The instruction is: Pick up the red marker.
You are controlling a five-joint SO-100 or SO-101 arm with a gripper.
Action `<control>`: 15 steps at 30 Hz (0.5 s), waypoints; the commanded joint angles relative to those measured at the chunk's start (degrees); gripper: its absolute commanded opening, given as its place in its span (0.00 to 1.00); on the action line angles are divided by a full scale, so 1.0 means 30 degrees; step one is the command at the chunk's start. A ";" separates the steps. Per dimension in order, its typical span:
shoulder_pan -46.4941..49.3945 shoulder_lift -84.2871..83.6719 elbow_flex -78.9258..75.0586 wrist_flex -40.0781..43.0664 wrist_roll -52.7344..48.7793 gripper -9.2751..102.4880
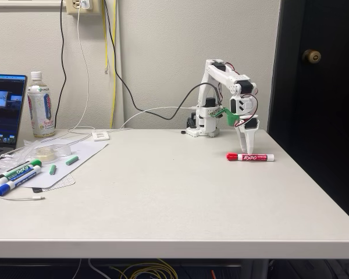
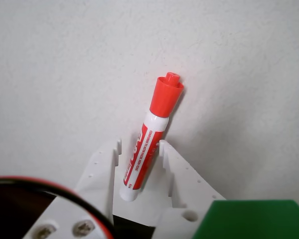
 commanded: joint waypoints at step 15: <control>-0.0293 -0.1025 0.0176 -0.1494 0.0469 0.24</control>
